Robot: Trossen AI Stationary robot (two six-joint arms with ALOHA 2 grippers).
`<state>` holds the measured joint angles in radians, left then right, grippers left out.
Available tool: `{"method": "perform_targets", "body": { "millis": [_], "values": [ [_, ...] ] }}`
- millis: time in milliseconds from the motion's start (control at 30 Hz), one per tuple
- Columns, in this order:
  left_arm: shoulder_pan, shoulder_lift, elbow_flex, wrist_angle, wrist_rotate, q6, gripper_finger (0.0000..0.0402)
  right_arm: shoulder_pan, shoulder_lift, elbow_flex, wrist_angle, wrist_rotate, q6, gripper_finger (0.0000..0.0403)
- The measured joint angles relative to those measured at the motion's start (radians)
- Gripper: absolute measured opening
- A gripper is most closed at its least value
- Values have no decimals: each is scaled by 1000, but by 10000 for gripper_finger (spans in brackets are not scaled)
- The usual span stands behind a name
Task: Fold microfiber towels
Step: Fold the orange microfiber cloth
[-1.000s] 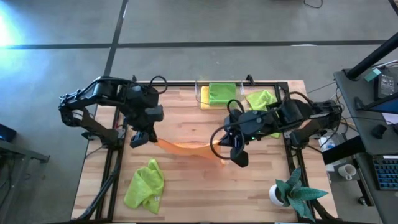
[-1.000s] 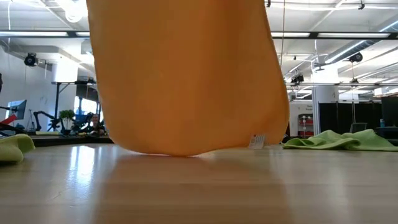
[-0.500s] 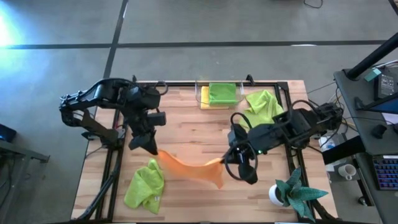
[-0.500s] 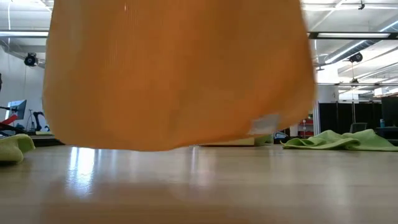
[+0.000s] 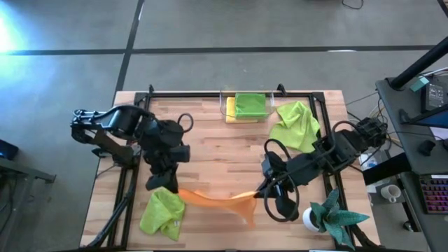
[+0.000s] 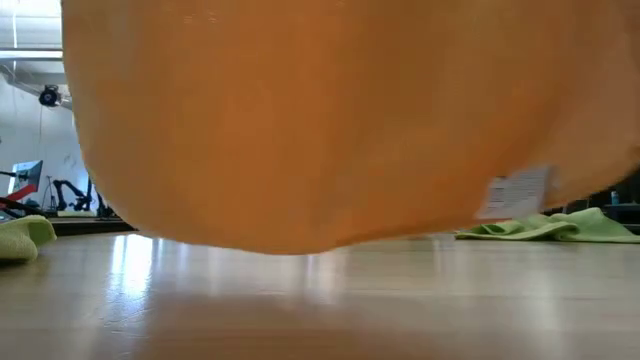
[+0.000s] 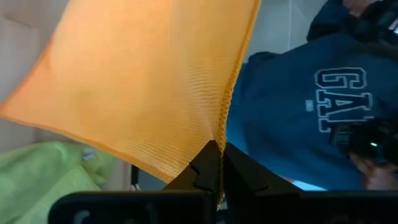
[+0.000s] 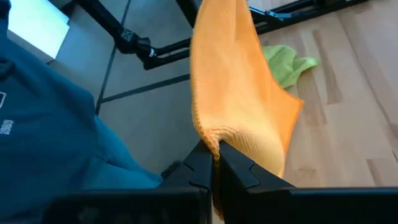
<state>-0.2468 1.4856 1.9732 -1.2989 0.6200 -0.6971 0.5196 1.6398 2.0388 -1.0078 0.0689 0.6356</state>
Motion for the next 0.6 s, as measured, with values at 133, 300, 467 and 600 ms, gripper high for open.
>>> {"method": "perform_targets", "body": {
  "millis": [133,300,467,600],
  "values": [
    [0,8,0,0,-33,54,0,-1,0,-6,-10,18,-12,8],
    [24,18,-1,-7,-104,131,0,-26,0,-44,-80,59,-31,8],
    [58,18,-4,-20,-250,234,0,-61,0,-80,-185,158,-6,8],
    [99,18,-15,-19,-387,340,0,-88,0,-104,-225,215,-4,8]
  ]
}}
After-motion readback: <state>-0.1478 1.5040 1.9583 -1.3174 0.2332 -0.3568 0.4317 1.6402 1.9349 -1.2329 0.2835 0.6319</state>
